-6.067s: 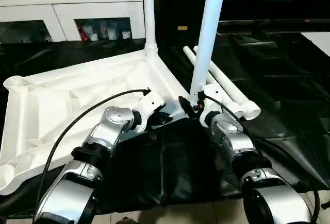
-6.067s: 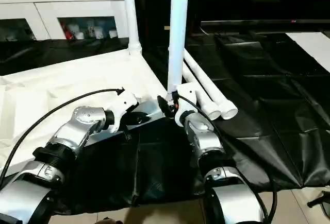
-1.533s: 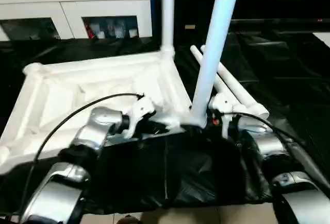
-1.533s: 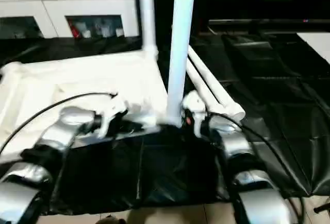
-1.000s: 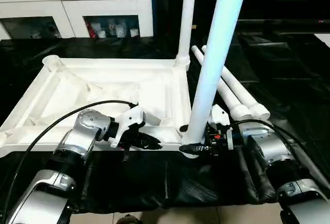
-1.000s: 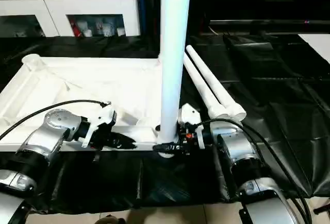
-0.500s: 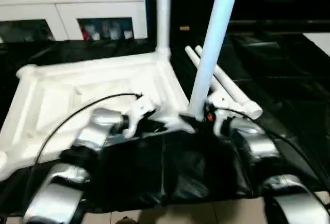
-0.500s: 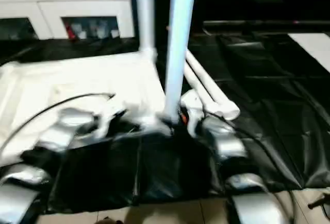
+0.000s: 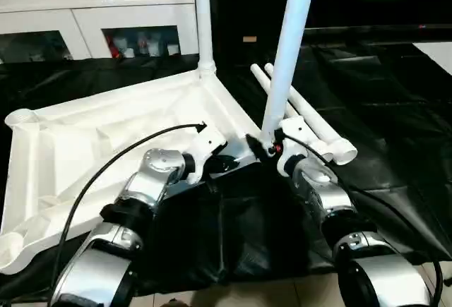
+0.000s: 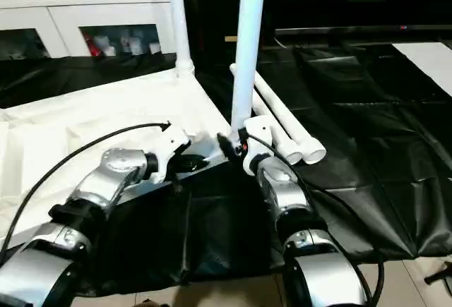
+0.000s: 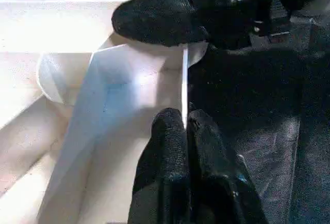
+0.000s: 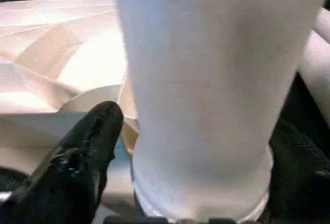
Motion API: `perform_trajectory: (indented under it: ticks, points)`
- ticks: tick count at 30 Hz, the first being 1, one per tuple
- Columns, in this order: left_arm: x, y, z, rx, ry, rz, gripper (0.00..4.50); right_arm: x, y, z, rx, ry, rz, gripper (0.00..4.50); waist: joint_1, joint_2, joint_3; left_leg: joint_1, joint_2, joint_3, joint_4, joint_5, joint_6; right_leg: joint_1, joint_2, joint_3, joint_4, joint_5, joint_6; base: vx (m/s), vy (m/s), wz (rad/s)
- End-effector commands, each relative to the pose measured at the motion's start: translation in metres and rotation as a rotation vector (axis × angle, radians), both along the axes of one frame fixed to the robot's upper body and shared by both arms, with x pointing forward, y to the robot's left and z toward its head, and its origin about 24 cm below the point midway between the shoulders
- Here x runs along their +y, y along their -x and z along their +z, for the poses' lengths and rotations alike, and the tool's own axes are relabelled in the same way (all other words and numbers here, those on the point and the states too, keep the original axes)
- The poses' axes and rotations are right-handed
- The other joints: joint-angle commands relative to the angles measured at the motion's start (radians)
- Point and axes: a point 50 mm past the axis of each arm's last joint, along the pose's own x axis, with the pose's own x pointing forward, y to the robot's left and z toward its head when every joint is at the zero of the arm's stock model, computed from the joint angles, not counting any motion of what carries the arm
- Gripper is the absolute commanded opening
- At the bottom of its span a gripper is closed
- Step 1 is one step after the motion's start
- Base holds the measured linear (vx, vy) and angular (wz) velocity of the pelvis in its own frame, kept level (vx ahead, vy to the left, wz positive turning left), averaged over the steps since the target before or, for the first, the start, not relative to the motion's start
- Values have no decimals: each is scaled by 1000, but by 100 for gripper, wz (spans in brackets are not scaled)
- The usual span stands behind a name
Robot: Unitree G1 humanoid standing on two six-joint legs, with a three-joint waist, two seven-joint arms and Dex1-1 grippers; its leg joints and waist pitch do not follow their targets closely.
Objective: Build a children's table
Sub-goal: Rotate leg to tighten
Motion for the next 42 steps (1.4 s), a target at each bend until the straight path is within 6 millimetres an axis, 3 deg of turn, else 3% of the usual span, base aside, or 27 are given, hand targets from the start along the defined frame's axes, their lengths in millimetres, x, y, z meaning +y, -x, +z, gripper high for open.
perform_trajectory:
  ticks: [1, 6, 7, 8, 11, 15, 19, 22, 25, 30, 35, 37, 38, 42]
  points:
    - [-11, 9, 5, -25, 80, -117, 0, 20, 13, -11, 47, 23, 216, 394, 4, -15, -53, -2, 16, -4, -61, -303, 45, 49, -49, 34, -88, -278, -186, 0, 0, 0]
    - [5, 16, 6, -7, 70, -229, 0, 4, 20, -6, 30, 41, 427, 394, 15, -10, -56, 1, 23, 3, -53, -252, 74, 46, -44, 33, -75, -167, -227, 0, 0, 0]
    - [10, 17, 7, -1, 64, -257, 0, 0, 23, -5, 36, 33, 488, 394, 14, -15, -56, -1, 23, 3, -53, -250, 76, 48, -43, 32, -74, -158, -232, 0, 0, 0]
    - [17, 21, 9, 22, 59, -307, 0, -7, 32, -5, 46, 41, 622, 394, 19, -13, -57, 1, 24, 3, -52, -252, 83, 49, -42, 31, -71, -145, -240, 0, 0, 0]
    - [25, 25, 11, 38, 51, -367, 0, -15, 42, -6, 60, 92, 773, 394, 21, -14, -56, 1, 26, 3, -52, -252, 89, 48, -42, 32, -69, -127, -252, 0, 0, 0]
    - [30, 29, 13, 57, 47, -420, 0, -22, 50, -6, 93, 131, 898, 394, 29, -15, -53, 5, 26, 3, -54, -276, 79, 47, -45, 34, -73, -174, -248, 0, 0, 0]
    - [32, 33, 13, 64, 32, -461, 0, -23, 55, -4, 110, 158, 977, 361, 28, -15, -52, 6, 27, 1, -57, -290, 66, 46, -46, 35, -75, -207, -240, 0, 0, 0]
    - [32, 34, 14, 71, 38, -476, 0, -20, 57, -2, 111, 138, 1005, 325, 30, -15, -54, 6, 28, 1, -56, -276, 66, 46, -46, 35, -72, -185, -245, 0, 0, 0]
    - [32, 34, 14, 73, 35, -482, 0, -17, 59, -2, 120, 123, 1021, 317, 31, -18, -55, 5, 26, 2, -55, -261, 69, 47, -45, 34, -70, -166, -250, 0, 0, 0]
    - [31, 31, 13, 71, 49, -431, 0, -17, 59, -5, 137, 94, 977, 284, 33, -17, -55, 6, 26, 1, -55, -261, 65, 47, -47, 34, -71, -174, -247, 0, 0, 0]
    - [22, 15, 10, 34, 33, -239, 0, -12, 46, -11, 154, 25, 719, 275, 30, -17, -47, 10, 25, 1, -61, -313, 35, 42, -48, 36, -83, -284, -220, 0, 0, 0]
    - [12, 7, 10, 14, 50, -148, 0, -7, 40, -16, 137, 43, 578, 275, 25, -18, -45, 17, 22, -3, -63, -346, 10, 39, -54, 37, -94, -390, -187, 0, 0, 0]
    - [12, 7, 10, 14, 50, -148, 0, -7, 40, -16, 137, 43, 578, 275, 24, -19, -45, 15, 21, -5, -64, -344, 4, 39, -54, 36, -95, -403, -179, 0, 0, 0]
    - [-7, -6, 11, -35, 72, 27, 0, 3, 28, -27, 157, 61, 285, 274, 16, -18, -44, 18, 18, -8, -66, -361, -6, 34, -54, 35, -104, -453, -149, 0, 0, 0]
